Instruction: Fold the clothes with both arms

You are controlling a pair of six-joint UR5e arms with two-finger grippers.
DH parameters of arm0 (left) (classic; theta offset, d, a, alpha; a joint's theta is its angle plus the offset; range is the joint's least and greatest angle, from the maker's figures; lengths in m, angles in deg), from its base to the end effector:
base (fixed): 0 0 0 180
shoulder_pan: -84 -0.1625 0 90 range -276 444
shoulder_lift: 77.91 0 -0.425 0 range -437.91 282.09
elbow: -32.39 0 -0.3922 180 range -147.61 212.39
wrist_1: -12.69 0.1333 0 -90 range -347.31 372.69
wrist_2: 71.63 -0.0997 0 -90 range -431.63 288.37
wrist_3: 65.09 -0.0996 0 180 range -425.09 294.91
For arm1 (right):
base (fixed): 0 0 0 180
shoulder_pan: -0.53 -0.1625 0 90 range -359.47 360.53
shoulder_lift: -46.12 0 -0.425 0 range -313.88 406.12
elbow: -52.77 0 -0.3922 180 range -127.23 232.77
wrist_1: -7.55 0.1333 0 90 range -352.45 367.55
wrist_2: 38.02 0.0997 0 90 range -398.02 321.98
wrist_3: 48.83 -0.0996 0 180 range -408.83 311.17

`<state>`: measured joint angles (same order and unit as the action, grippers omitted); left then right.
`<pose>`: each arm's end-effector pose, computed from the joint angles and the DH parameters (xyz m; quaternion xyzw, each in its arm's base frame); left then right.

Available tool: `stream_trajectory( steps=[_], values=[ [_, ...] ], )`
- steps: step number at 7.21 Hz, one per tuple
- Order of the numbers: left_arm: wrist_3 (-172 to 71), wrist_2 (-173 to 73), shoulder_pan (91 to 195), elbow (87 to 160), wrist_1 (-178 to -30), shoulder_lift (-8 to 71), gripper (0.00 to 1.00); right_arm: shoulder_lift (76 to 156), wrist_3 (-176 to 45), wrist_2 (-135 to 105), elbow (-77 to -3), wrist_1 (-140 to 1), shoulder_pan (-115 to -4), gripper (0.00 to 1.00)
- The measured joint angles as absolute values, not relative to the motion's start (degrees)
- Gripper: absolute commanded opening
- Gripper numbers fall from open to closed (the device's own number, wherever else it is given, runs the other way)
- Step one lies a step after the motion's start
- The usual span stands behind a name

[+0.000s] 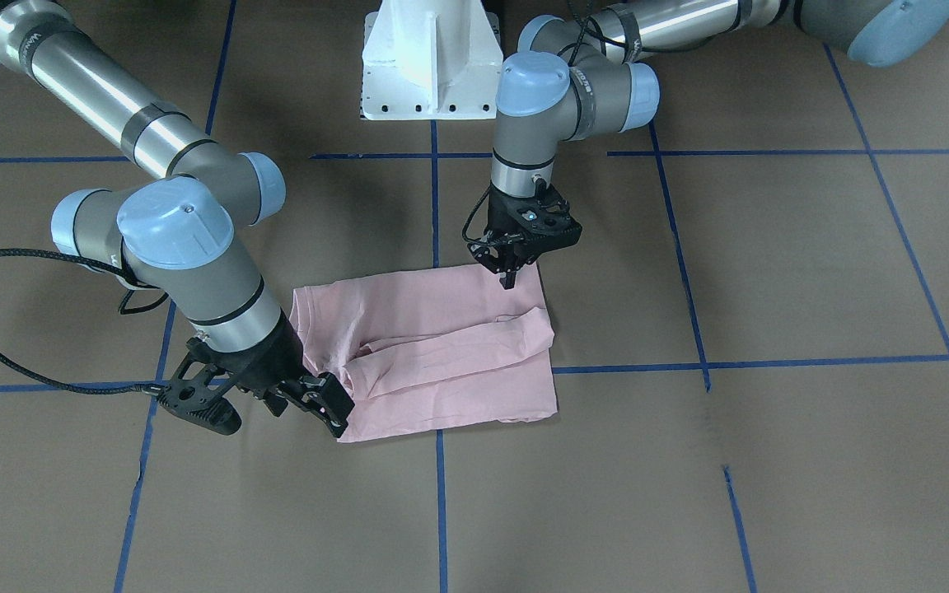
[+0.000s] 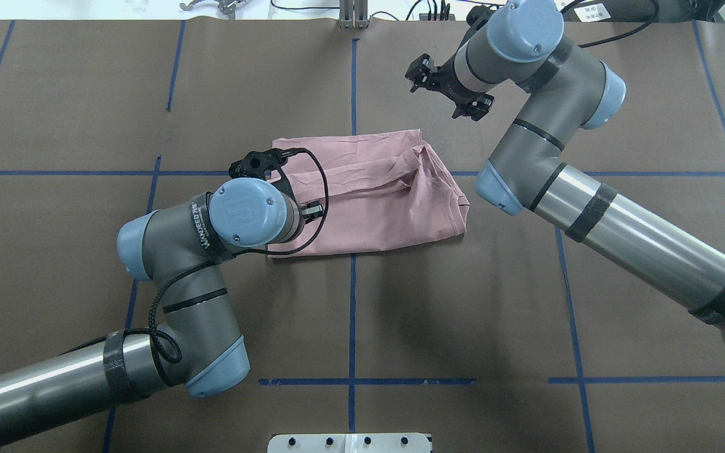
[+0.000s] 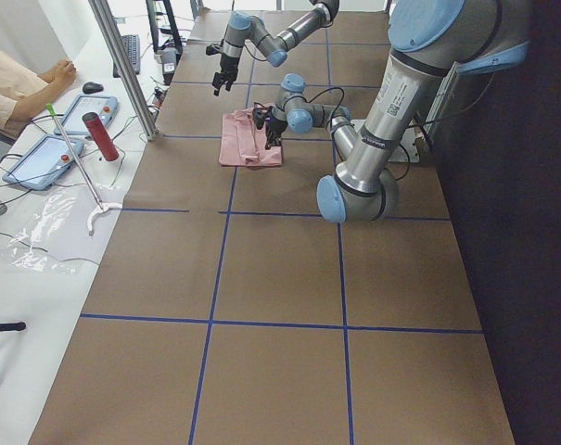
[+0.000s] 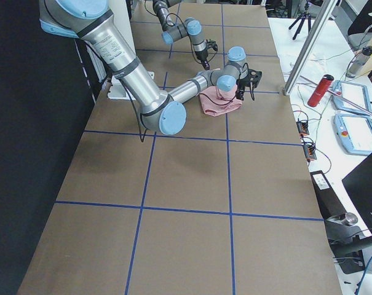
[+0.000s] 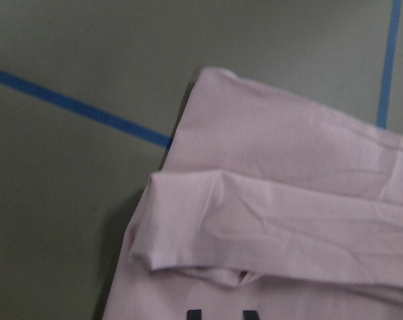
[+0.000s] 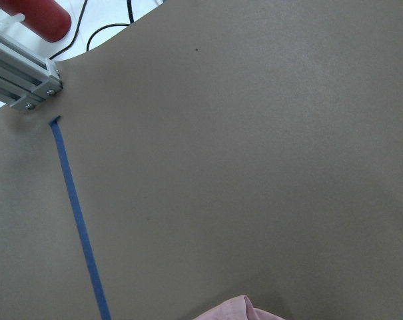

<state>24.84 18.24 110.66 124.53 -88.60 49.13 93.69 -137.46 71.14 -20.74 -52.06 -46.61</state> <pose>0.5659 -0.4336 0.2405 0.0995 0.4145 -0.2085 0.8802 -0.4521 -0.6351 0.2738 0.0574 -0.4846 0.2657 0.8314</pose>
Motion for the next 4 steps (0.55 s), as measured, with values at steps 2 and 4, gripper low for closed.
stream_trajectory(
  steps=[2,4],
  values=[
    [21.7,17.0,112.2,123.4,-90.1,49.2,0.00,94.1,-137.5,71.1,-21.0,-51.9,-46.2,1.00],
    [20.8,16.8,113.3,119.8,-94.4,49.5,0.00,94.2,-137.8,71.1,-21.1,-51.8,-45.8,1.00]
  ],
)
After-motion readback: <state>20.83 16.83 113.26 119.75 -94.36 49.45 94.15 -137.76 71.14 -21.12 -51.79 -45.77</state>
